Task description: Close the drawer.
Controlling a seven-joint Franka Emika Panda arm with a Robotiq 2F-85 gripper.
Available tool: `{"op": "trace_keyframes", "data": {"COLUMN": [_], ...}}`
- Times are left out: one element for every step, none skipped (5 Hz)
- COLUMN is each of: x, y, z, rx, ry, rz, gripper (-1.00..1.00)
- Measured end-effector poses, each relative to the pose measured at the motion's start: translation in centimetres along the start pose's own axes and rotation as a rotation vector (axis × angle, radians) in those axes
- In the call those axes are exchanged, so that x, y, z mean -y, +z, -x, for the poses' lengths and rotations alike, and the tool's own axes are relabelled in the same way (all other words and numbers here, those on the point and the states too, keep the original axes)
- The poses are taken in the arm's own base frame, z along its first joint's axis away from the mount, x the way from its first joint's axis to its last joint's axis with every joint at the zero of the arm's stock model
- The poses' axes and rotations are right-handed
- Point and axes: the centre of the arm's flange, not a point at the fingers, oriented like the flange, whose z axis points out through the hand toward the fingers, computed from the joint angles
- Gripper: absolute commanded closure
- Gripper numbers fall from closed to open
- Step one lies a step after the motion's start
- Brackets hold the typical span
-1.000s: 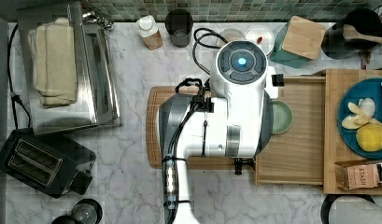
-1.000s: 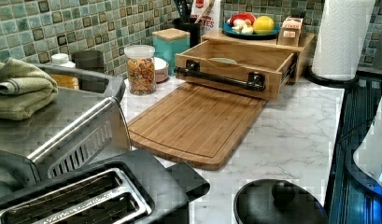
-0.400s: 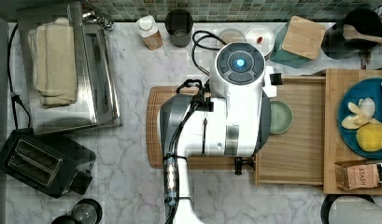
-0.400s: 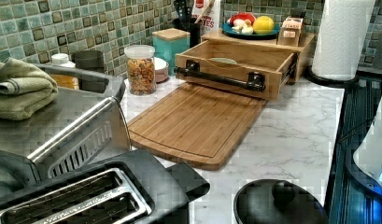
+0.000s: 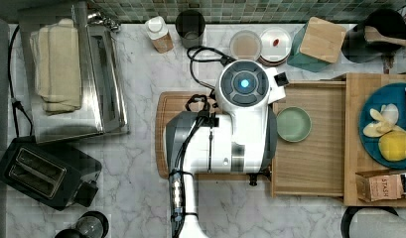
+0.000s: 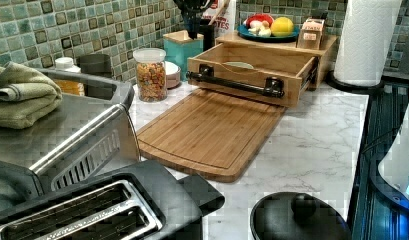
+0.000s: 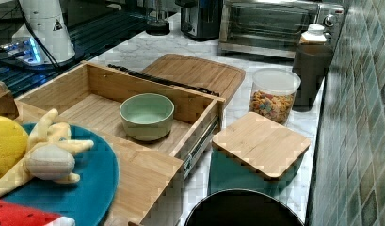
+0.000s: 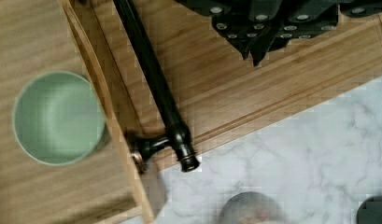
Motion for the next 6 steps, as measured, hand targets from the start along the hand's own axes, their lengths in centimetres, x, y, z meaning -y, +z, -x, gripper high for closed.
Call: {"op": "trace_keyframes", "data": {"x": [0.5, 1.3, 2.8, 4.3, 4.8, 4.7], "y": [2.1, 4.5, 6.5, 8.3, 9.7, 11.3], "z": [1.3, 2.6, 4.1, 5.6, 6.2, 6.2], "rx": [0.029, 0.036, 0.029, -0.019, -0.053, -0.049], "ry": [-0.119, -0.196, -0.274, -0.366, -0.389, -0.342], "rz": [0.04, 0.098, 0.144, 0.177, 0.16, 0.194], "gripper": [1.0, 1.0, 1.0, 1.0, 1.0, 1.0]}}
